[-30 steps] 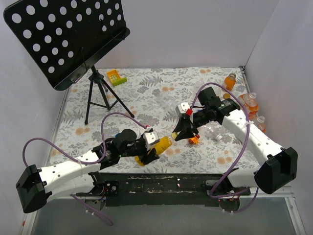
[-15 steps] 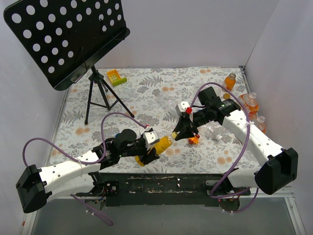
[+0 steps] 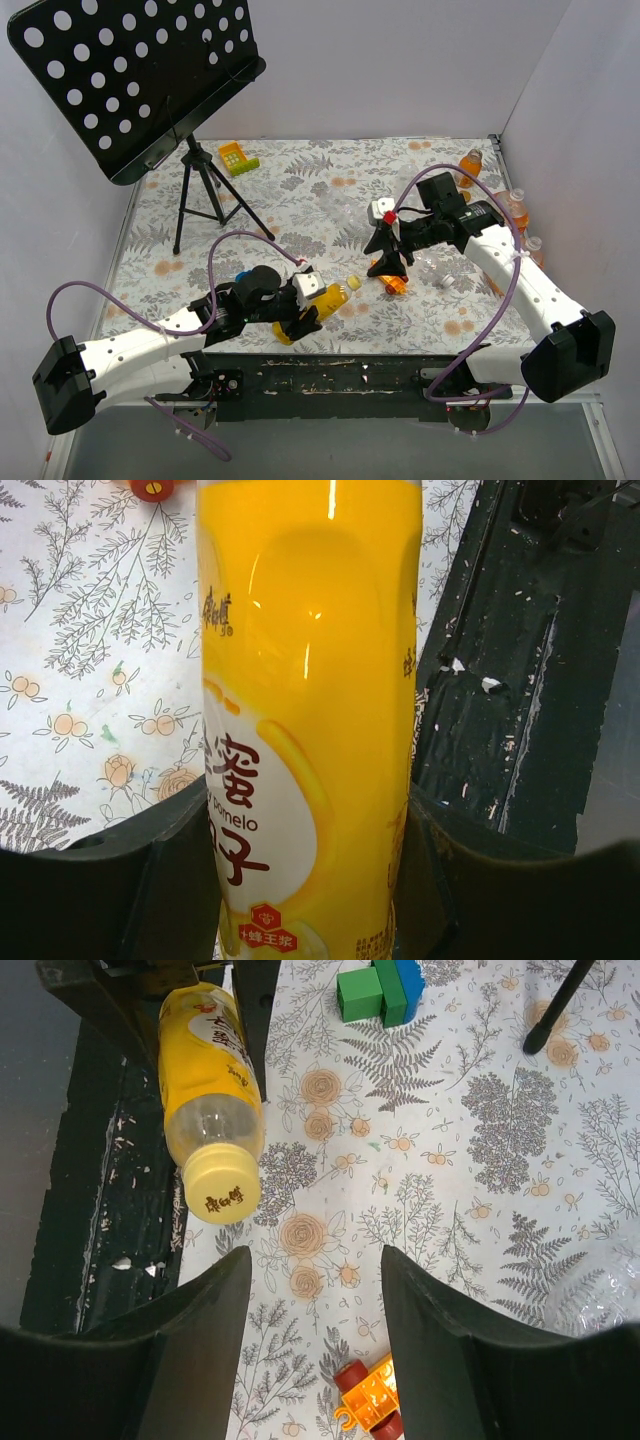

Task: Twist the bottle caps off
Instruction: Unscrew the bottle cap from the plastic bottle.

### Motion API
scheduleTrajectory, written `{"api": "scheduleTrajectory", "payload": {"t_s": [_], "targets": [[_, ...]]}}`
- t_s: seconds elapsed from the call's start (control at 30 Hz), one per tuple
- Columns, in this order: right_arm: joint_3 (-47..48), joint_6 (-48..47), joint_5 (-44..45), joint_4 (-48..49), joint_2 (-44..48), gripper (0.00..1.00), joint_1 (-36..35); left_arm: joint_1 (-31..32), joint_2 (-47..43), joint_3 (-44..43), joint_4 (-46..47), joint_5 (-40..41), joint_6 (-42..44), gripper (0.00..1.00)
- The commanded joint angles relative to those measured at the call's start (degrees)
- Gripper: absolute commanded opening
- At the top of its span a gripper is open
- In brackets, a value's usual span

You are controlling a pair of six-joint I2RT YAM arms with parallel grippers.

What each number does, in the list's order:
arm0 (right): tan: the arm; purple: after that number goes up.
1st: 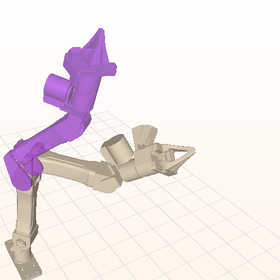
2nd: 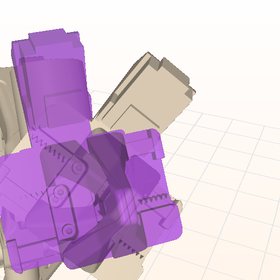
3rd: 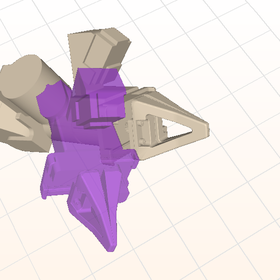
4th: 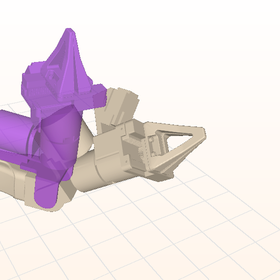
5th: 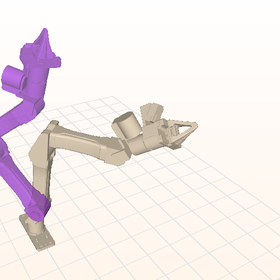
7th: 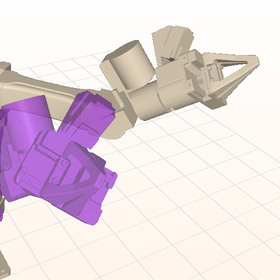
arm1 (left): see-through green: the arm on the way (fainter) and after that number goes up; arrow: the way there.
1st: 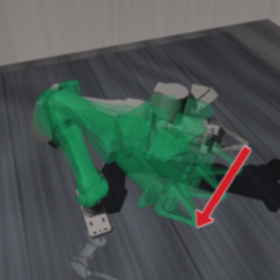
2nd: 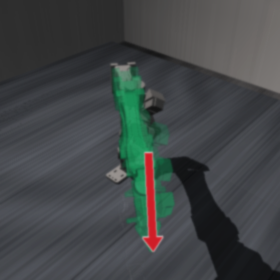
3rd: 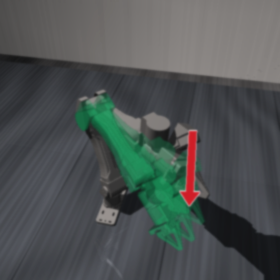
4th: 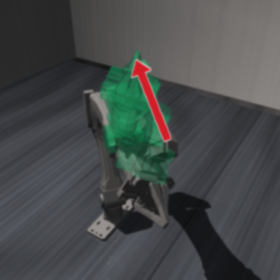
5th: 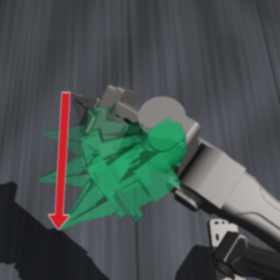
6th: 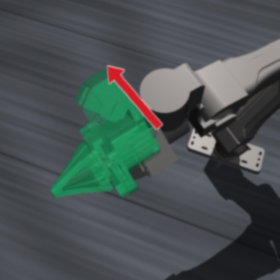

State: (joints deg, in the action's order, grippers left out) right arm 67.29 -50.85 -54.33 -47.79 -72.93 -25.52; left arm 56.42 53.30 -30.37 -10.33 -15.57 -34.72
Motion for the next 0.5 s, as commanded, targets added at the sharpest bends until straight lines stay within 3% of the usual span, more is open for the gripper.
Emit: {"api": "scheduleTrajectory", "payload": {"t_s": [0.0, 0.3, 0.47], "targets": [[2.3, 0.3, 0.9, 0.3, 1.6, 0.62, 0.2, 0.1, -0.9, -0.6, 2.4, -0.9, 0.7, 0.0], [0.9, 2.2, -0.6, 1.2, 1.8, 0.63, 1.4, 0.1, -0.8, 0.4, 3.4, 0.2, 0.5, 0.0], [-0.8, 7.7, -6.9, 2.6, 1.3, 0.63, 3.5, 0.1, -1.1, 0.6, 3.9, 0.9, 0.9, 0.0]]}}
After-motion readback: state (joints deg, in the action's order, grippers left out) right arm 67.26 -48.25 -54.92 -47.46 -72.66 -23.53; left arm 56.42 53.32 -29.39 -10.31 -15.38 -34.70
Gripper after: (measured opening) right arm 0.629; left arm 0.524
